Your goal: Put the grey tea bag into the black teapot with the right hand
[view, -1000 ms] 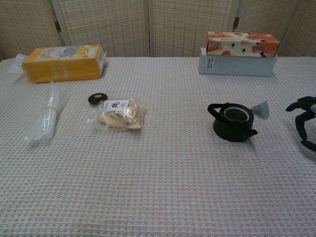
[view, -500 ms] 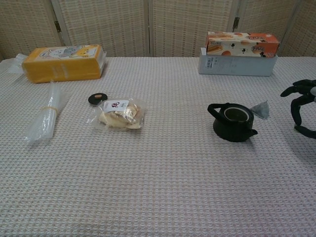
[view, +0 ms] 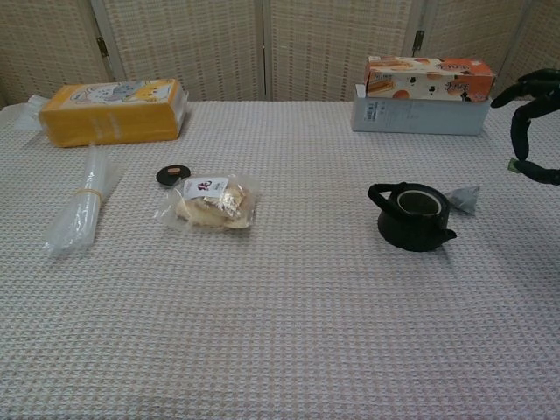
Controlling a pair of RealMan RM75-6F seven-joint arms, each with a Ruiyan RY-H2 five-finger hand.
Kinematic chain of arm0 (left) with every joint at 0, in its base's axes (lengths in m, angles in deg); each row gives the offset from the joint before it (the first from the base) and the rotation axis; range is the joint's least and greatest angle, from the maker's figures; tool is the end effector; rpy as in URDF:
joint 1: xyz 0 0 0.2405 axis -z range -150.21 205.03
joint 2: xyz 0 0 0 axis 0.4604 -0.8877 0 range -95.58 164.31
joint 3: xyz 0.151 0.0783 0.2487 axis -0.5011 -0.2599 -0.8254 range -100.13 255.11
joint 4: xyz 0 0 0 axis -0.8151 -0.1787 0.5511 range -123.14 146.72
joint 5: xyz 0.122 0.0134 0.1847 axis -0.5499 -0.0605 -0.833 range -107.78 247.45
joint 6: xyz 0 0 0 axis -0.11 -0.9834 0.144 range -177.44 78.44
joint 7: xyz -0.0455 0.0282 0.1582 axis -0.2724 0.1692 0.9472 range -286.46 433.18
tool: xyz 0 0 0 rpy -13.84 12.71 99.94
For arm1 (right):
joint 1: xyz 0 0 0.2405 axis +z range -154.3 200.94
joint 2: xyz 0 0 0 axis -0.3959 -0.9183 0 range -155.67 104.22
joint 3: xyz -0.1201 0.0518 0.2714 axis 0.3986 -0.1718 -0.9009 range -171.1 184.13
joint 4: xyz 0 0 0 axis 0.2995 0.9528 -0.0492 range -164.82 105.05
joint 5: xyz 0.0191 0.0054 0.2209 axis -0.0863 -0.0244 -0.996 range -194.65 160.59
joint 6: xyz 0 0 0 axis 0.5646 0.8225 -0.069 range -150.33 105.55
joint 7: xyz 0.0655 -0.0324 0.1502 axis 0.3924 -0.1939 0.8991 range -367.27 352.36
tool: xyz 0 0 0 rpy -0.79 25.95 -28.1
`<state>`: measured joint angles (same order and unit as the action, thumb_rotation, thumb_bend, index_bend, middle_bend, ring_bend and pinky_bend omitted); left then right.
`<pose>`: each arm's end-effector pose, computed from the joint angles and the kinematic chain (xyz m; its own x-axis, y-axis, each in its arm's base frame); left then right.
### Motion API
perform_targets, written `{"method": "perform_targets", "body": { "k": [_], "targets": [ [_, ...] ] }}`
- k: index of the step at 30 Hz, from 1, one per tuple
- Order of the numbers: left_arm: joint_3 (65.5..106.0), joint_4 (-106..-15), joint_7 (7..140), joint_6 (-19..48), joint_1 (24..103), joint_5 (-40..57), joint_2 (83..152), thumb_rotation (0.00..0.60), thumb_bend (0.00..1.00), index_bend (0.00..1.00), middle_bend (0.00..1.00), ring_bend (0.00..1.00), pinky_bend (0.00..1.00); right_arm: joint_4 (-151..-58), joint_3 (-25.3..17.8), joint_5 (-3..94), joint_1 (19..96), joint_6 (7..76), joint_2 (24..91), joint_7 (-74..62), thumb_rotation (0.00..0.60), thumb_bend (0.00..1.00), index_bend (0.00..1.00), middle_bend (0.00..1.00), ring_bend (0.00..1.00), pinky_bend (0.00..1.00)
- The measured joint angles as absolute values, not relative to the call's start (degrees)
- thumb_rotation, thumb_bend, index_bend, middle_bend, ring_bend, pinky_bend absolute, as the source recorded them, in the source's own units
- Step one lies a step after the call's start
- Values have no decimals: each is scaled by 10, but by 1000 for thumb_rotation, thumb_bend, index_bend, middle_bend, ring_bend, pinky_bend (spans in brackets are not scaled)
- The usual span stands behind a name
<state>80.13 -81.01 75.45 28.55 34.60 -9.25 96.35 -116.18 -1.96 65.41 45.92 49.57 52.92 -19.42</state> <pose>-0.3749 0.2207 0.1700 0.4349 0.1114 0.8936 0.8935 0.0697 -0.4436 -0.2769 -0.3273 0.0667 0.4503 -0.0172 0.8927 -0.8665 -0.2495 0.4323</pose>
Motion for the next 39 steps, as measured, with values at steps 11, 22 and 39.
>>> {"method": "perform_targets", "body": {
  "k": [11, 22, 39],
  "targets": [
    [801, -810, 751, 288, 344, -95, 962, 600, 128, 0, 0, 0, 247, -1250, -46, 646, 474, 502, 493, -228, 600, 361, 665, 177, 0, 0],
    [801, -811, 751, 286, 346, -96, 961, 600, 128, 0, 0, 0, 248, -1336, -70, 636, 482, 517, 456, -250, 600, 363, 665, 180, 0, 0],
    [803, -805, 745, 271, 355, -94, 959, 600, 128, 0, 0, 0, 248, -1368, -99, 567, 514, 496, 448, -281, 600, 365, 665, 183, 0, 0]
  ]
}}
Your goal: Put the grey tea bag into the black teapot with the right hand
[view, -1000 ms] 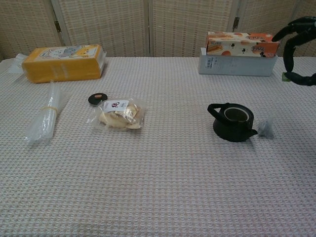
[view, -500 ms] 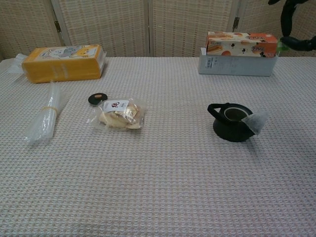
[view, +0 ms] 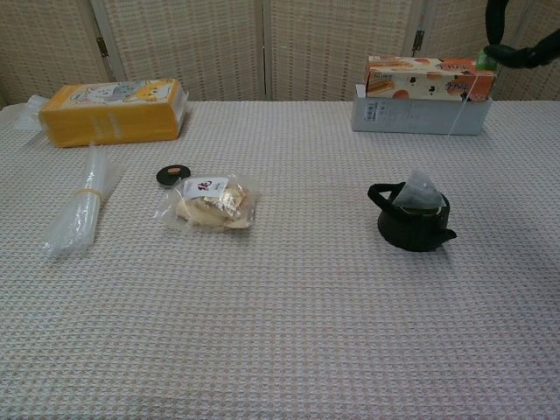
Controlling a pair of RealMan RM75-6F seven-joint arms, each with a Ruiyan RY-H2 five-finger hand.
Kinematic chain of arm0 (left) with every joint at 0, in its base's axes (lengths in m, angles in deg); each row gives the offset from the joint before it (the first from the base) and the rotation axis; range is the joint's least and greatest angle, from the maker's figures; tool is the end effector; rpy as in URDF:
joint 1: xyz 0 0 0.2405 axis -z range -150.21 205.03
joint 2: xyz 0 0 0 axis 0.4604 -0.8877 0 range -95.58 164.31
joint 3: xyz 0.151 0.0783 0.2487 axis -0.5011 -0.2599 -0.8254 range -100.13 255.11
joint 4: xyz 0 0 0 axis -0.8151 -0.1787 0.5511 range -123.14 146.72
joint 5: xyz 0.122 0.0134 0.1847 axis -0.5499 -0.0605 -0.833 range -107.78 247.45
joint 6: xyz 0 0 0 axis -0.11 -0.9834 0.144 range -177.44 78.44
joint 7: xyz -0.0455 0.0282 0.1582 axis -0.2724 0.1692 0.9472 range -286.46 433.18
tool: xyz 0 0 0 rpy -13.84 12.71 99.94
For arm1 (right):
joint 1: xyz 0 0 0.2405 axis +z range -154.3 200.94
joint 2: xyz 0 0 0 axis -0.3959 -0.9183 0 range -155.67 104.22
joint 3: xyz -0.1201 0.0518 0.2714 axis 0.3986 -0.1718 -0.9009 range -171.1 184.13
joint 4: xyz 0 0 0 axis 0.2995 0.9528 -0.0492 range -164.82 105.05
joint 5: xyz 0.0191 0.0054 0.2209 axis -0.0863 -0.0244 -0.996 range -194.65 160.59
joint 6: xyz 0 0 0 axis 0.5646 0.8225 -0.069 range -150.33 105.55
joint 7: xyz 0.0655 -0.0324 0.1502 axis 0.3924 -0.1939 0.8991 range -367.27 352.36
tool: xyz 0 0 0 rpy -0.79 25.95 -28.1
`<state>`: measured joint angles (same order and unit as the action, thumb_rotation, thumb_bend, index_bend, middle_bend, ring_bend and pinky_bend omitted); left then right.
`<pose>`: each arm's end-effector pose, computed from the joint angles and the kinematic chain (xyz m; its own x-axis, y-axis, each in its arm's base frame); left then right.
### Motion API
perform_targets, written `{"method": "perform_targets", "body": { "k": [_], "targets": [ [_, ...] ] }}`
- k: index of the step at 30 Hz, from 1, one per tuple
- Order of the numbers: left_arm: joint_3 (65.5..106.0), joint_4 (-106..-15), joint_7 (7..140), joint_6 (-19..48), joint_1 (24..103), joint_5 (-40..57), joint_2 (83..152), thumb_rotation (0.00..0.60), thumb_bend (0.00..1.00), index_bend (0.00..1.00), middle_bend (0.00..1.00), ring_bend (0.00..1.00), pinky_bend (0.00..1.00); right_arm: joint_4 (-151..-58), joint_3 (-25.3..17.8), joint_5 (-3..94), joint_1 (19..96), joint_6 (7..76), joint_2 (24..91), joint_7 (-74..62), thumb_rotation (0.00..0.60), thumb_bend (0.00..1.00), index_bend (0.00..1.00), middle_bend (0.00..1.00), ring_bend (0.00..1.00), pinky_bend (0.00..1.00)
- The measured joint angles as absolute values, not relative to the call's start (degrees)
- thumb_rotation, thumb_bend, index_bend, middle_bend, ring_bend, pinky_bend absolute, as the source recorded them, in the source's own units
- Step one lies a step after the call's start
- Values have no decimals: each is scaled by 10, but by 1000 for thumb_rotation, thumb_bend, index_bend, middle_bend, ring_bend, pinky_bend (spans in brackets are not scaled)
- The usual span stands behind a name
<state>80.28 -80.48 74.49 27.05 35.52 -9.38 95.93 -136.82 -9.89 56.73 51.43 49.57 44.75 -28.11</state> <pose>-0.3749 0.2272 0.1706 0.4339 0.1247 0.8923 0.8948 0.0557 -0.4429 -0.1790 -0.3493 0.1210 0.3298 0.0627 0.9420 -0.8964 -0.2922 0.3333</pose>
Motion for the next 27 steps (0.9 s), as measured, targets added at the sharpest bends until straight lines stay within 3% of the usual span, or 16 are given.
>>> {"method": "perform_targets", "body": {
  "k": [27],
  "targets": [
    [808, -798, 746, 246, 367, -69, 960, 600, 128, 0, 0, 0, 247, -1308, -104, 521, 563, 462, 487, -279, 600, 369, 665, 183, 0, 0]
  ]
}}
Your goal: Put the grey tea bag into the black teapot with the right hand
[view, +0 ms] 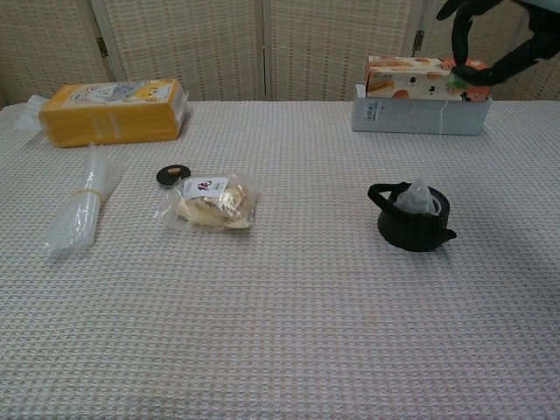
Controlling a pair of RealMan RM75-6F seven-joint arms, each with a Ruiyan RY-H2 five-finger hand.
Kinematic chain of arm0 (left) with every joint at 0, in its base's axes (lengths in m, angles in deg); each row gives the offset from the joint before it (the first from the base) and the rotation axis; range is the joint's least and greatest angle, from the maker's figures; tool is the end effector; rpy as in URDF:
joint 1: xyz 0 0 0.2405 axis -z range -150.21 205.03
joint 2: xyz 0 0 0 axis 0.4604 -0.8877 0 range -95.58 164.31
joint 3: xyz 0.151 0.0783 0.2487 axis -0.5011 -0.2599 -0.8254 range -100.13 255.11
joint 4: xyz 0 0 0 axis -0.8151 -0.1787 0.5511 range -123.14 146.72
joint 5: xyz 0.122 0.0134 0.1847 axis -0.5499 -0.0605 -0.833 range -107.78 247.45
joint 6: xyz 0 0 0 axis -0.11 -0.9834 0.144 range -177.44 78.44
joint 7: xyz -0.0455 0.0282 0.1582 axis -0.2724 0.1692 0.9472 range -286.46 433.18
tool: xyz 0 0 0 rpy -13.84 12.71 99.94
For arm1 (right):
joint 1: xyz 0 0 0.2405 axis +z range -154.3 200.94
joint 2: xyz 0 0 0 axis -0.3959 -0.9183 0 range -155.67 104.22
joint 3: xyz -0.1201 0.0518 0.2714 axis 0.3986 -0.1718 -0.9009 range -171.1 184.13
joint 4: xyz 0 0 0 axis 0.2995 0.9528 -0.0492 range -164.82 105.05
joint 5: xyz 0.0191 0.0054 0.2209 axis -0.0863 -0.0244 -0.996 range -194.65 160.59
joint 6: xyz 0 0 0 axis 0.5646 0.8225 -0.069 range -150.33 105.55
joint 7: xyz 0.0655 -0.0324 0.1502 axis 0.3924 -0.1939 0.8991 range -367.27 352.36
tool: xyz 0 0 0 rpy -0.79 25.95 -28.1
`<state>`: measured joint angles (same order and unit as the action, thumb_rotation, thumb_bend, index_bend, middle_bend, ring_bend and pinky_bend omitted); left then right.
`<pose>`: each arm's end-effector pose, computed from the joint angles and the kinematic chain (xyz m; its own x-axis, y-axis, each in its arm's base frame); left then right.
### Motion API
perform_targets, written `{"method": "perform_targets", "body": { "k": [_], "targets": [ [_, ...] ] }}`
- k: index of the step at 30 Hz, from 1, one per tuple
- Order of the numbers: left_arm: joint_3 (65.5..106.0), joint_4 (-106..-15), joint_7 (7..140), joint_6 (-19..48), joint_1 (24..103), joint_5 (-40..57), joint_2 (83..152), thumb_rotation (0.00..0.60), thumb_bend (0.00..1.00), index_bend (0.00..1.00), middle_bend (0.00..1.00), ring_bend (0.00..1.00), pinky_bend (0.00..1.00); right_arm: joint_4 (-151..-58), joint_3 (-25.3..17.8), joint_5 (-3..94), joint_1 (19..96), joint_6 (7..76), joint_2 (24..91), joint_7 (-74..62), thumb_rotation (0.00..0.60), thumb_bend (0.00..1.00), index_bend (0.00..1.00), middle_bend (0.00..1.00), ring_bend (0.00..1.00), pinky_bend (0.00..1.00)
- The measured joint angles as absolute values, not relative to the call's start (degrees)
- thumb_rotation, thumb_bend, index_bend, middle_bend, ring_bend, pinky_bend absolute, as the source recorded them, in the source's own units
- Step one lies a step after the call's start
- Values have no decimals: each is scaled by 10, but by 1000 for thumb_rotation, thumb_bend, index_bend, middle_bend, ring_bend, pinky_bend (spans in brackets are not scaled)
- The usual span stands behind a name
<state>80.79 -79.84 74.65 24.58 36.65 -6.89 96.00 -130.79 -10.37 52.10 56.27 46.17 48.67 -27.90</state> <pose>-0.3810 0.2357 0.1696 0.4321 0.1490 0.8895 0.8912 0.0808 -0.4464 -0.1758 -0.3793 0.0967 0.3413 0.0240 0.9397 -0.8980 -0.2872 0.3335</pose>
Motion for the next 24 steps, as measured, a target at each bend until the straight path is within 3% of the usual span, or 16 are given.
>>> {"method": "perform_targets", "body": {
  "k": [24],
  "targets": [
    [809, -796, 741, 240, 369, -60, 958, 600, 128, 0, 0, 0, 248, -1321, -105, 502, 580, 468, 481, -288, 600, 373, 665, 183, 0, 0]
  ]
}}
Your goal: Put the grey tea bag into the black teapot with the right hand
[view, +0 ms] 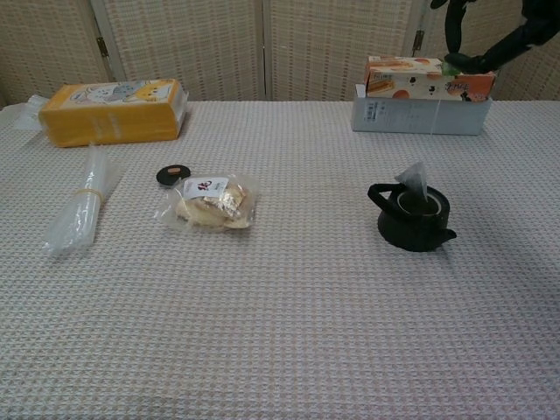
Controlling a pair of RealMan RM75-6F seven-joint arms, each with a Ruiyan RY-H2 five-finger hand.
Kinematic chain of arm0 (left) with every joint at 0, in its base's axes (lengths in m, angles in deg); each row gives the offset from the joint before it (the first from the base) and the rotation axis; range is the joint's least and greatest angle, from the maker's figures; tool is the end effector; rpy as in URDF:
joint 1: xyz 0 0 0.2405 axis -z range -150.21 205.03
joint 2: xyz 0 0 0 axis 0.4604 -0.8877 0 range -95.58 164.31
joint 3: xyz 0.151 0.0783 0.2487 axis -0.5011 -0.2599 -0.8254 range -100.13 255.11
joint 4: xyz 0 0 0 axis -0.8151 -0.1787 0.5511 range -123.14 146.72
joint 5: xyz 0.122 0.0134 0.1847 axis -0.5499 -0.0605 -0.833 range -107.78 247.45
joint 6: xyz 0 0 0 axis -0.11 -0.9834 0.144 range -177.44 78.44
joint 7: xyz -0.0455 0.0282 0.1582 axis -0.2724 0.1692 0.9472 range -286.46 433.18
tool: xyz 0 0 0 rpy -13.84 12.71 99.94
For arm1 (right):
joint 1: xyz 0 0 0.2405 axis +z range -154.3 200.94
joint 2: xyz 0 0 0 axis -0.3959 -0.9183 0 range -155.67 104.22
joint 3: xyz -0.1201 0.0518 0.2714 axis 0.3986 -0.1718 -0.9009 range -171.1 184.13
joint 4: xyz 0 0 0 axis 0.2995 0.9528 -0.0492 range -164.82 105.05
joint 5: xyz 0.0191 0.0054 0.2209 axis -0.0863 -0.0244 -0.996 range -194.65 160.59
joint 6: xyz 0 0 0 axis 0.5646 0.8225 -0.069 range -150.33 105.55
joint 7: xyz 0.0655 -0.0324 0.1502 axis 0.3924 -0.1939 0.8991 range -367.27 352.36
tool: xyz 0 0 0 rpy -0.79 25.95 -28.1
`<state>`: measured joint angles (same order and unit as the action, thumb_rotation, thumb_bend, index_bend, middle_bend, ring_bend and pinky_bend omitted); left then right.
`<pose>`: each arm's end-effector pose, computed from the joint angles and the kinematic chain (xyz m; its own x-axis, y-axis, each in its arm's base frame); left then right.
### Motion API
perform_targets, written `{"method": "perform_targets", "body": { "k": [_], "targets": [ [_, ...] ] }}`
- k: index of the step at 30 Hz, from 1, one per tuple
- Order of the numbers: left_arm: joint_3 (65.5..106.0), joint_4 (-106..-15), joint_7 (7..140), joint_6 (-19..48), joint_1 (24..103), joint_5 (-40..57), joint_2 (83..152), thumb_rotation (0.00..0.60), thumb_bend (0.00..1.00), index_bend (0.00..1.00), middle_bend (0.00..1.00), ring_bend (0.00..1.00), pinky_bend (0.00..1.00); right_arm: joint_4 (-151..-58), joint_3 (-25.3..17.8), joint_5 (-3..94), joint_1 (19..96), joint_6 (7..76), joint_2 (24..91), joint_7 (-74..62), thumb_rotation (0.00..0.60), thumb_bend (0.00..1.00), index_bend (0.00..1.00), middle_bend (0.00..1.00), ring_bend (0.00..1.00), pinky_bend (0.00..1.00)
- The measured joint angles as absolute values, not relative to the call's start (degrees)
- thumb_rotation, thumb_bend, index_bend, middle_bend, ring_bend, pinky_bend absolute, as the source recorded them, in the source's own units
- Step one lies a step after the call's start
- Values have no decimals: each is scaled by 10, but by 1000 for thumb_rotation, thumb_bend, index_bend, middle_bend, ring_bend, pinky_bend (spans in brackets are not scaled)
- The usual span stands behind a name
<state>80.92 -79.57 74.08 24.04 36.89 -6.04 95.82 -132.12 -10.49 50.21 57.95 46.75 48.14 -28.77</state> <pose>-0.3838 0.2376 0.1716 0.4254 0.1521 0.8921 0.8923 0.0938 -0.4415 -0.1649 -0.3833 0.1001 0.3335 0.0291 0.9423 -0.8990 -0.2912 0.3271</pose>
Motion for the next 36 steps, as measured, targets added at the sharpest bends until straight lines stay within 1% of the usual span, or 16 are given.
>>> {"method": "perform_targets", "body": {
  "k": [17, 24, 30, 36],
  "targets": [
    [808, -798, 752, 243, 369, -60, 962, 600, 128, 0, 0, 0, 247, -1301, -73, 522, 575, 466, 491, -286, 600, 373, 665, 183, 0, 0],
    [806, -799, 762, 245, 369, -62, 965, 600, 128, 0, 0, 0, 247, -1295, -51, 537, 553, 481, 484, -283, 600, 373, 665, 183, 0, 0],
    [804, -802, 780, 242, 371, -61, 972, 600, 128, 0, 0, 0, 247, -1268, -30, 548, 526, 490, 473, -245, 600, 373, 665, 183, 0, 0],
    [803, -802, 797, 235, 375, -53, 979, 600, 128, 0, 0, 0, 248, -1222, -6, 567, 501, 493, 472, -194, 600, 373, 665, 183, 0, 0]
  ]
}}
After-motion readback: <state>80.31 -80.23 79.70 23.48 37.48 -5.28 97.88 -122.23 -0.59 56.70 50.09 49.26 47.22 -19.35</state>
